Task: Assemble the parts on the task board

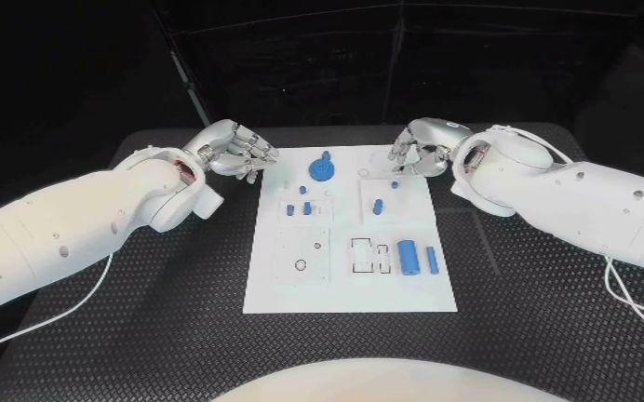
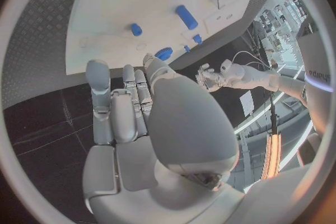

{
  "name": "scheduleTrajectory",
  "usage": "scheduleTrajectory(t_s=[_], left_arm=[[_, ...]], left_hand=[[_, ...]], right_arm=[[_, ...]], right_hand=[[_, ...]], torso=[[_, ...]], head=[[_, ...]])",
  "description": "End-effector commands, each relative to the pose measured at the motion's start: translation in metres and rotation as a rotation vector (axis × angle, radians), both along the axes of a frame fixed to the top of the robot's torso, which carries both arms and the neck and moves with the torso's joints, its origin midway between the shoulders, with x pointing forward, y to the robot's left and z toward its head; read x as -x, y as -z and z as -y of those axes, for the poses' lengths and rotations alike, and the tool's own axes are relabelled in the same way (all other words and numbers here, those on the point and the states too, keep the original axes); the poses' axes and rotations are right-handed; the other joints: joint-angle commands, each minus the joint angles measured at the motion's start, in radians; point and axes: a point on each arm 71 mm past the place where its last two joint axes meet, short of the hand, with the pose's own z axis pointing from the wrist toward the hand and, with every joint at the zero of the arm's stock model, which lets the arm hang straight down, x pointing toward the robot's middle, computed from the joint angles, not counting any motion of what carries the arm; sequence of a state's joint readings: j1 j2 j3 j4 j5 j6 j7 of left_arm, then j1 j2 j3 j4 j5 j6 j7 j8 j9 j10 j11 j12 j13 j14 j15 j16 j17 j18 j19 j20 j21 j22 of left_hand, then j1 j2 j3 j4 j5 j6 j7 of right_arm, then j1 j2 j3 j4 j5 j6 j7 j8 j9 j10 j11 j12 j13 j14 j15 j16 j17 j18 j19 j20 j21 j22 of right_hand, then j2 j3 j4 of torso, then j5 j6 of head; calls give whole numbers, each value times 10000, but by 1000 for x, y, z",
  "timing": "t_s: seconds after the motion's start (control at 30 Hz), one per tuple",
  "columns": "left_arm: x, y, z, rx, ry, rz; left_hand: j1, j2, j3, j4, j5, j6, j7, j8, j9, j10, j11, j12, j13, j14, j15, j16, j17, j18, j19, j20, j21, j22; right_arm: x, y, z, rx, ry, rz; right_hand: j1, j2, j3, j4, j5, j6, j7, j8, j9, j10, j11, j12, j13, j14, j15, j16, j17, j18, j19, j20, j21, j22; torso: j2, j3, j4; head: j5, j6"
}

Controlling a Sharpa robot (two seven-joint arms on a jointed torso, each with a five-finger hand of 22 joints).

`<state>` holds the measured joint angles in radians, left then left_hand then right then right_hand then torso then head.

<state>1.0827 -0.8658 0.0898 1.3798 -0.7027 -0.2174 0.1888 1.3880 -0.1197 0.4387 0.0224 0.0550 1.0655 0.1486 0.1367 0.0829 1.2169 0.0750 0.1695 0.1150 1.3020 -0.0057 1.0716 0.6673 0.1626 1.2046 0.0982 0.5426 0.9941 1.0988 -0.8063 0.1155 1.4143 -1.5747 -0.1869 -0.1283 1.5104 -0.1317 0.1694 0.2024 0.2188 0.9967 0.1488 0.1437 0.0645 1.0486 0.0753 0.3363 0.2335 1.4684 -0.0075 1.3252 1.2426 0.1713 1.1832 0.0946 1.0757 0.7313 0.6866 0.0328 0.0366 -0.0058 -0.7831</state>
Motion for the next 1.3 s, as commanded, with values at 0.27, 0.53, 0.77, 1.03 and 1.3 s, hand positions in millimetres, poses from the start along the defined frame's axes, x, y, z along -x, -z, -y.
scheduleTrajectory(t_s=[0.27, 0.53, 0.77, 1.03, 1.3], left_arm=[[11, -9, 4, 4213, -305, -806], [12, -8, 4, 4534, -409, -965], [12, -8, 3, 4580, -449, -989], [12, -8, 2, 4580, -461, -1008], [12, -8, 3, 4578, -438, -1051]], left_hand=[[-102, 46, -144, -11, -13, 61, -18, 71, -11, -15, -20, 144, 60, -199, 11, -247, -323, 201, -113, 13, -182, -110], [-90, 62, -173, -33, -13, 57, -18, 78, -16, -38, -21, 185, 82, -242, 9, -311, -400, 201, -125, 13, -228, -142], [-90, 64, -184, -39, -14, 50, -14, 77, -19, -50, -19, 195, 87, -257, 10, -335, -433, 201, -128, 13, -241, -152], [-73, 78, -197, -60, -12, 34, -5, 75, -25, -79, -14, 217, 100, -269, 12, -354, -449, 201, -130, 13, -270, -173], [-58, 88, -200, -74, -11, 30, -3, 76, -27, -91, -13, 229, 107, -271, 13, -359, -452, 201, -129, 13, -282, -183]], right_arm=[[8, 15, -5, 1865, -171, 359], [10, 18, -10, 1915, -347, 196], [10, 21, -13, 1921, -425, 43], [10, 24, -15, 2094, -478, -249], [11, 31, -16, 2321, -493, -576]], right_hand=[[-109, -192, 0, 4, -92, -152, 150, -261, 13, -168, 193, -450, -402, 414, 150, 109, 30, -203, 47, 139, 70, 57], [-113, -189, 11, -26, -79, -136, 195, -310, 21, -212, 236, -564, -524, 421, 187, 148, 66, -205, 54, 174, 91, 82], [240, 153, 520, -210, -374, 351, 35, -193, 85, 259, 111, -604, -759, 458, 72, 308, 225, -223, 171, 125, 285, 331], [457, 318, 1308, -530, -509, 1019, -139, -4, 130, 970, -107, -686, -942, 501, -82, 483, 406, -290, 333, -37, 604, 753], [389, 278, 1588, -706, -456, 1165, -156, -15, 113, 1180, -141, -817, -1021, 505, -110, 522, 433, -304, 340, -77, 686, 841]], torso=[[5, 8, 8], [22, 9, 5], [15, 13, 22], [9, 11, 3], [4, 12, 11]], head=[[-82, 28], [-59, 3], [-35, -54], [-27, -94], [-39, -144]])
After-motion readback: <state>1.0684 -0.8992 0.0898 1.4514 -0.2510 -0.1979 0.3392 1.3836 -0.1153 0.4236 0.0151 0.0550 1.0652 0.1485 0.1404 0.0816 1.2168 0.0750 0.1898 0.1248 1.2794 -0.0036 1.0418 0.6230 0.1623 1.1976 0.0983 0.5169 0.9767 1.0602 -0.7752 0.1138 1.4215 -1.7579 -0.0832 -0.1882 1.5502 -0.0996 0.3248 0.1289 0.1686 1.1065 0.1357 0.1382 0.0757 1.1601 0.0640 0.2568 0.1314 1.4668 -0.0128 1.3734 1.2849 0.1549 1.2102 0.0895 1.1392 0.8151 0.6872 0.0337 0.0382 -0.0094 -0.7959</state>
